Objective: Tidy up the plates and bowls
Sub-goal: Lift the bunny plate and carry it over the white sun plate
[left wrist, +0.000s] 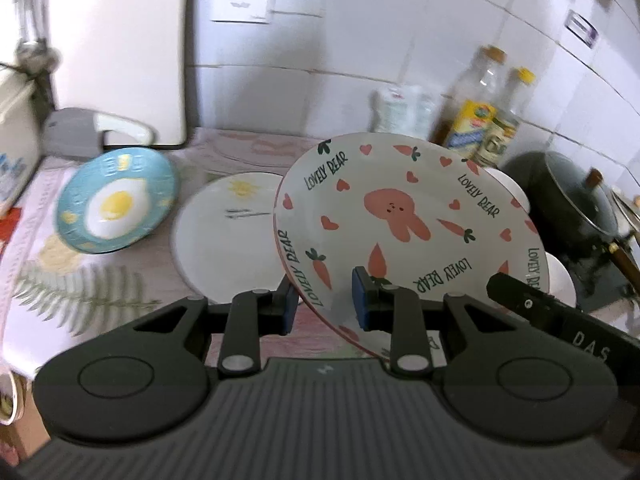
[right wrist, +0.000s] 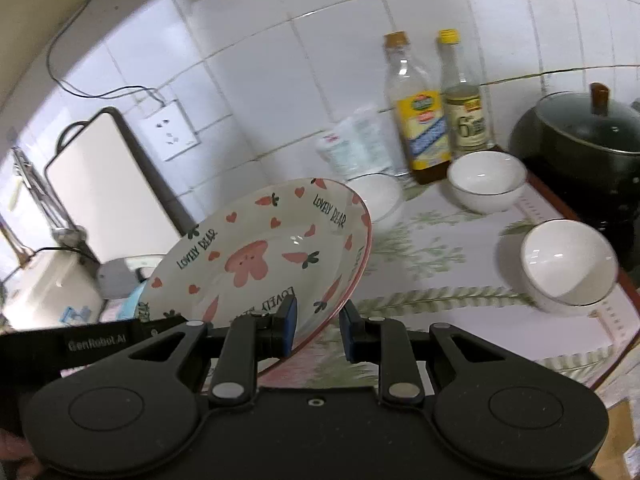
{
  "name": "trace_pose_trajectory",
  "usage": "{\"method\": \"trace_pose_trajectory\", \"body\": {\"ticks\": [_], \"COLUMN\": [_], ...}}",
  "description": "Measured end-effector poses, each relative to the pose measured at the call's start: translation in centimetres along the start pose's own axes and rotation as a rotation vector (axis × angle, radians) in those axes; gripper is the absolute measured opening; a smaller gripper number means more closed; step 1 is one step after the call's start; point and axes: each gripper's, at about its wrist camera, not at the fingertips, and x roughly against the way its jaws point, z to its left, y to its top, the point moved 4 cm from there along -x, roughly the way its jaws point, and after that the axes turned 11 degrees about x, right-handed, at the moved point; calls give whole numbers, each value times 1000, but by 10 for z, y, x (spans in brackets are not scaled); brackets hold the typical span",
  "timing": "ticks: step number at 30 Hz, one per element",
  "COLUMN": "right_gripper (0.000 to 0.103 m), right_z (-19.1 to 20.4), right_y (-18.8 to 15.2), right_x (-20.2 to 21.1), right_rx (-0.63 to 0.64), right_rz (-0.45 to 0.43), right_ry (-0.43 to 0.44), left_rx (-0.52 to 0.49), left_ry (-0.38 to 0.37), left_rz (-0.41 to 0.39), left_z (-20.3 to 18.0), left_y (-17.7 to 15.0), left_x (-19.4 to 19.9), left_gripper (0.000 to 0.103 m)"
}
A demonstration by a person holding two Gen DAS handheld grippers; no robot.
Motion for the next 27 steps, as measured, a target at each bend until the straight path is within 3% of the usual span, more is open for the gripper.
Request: {"method": "trace_pose_trajectory", "body": {"ticks": [12, 20, 27], "right_gripper": [27, 27, 27], "right_z": [54, 57, 44], "right_y": [8, -1, -18], "right_x": [-20, -53, -90], "right_rx": [32, 34, 6], "right_rz": [34, 107, 175], "right_ry": [83, 105, 107], "left_rx": [71, 125, 109], "left_ry": [37, 56, 65], "left_rz": [-3, 66, 115], "left_z": [59, 79, 88], "left_y": [19, 13, 4], "left_x": [14, -14, -50], "left_gripper": [27, 26, 26]}}
